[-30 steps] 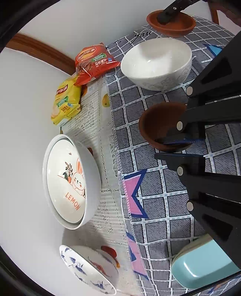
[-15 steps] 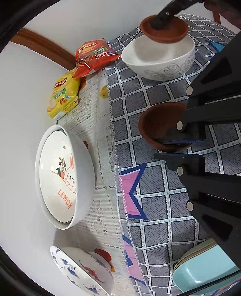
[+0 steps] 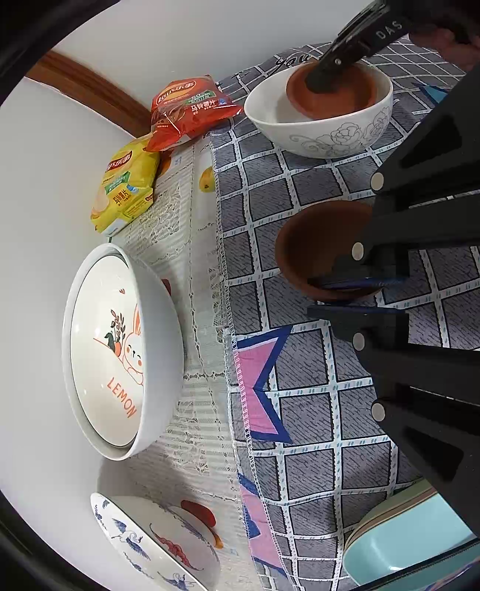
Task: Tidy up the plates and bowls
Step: 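Carry the right gripper's brown saucer over the white floral bowl and lower it, then set the saucer inside the white bowl and open the right gripper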
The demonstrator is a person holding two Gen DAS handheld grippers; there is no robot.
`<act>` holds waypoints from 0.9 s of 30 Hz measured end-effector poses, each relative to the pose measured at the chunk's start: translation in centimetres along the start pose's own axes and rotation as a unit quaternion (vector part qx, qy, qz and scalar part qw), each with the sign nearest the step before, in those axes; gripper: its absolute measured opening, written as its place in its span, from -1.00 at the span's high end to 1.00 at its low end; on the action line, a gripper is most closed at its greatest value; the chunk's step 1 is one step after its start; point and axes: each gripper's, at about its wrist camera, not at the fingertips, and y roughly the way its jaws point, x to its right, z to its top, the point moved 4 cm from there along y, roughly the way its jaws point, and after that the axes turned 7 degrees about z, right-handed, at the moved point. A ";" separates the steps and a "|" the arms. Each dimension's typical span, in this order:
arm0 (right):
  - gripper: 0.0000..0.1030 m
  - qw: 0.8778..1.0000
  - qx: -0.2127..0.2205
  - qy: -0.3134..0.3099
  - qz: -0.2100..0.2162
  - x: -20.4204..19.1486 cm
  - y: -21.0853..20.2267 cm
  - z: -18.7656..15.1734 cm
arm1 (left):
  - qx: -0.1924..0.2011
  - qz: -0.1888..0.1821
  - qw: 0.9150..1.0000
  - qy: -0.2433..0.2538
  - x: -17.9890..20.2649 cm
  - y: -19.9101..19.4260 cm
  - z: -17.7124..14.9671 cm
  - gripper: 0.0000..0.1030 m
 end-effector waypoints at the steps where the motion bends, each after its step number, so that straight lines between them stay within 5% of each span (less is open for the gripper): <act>1: 0.82 1.000 -0.002 -0.002 -0.001 -0.1 0.3 -0.1 | 0.000 0.000 1.000 0.000 0.0 0.0 0.0 0.84; 27: 0.83 0.998 -0.015 -0.039 -0.039 -0.6 2.3 0.3 | -0.004 -0.002 1.000 -0.002 -0.1 0.1 0.1 0.84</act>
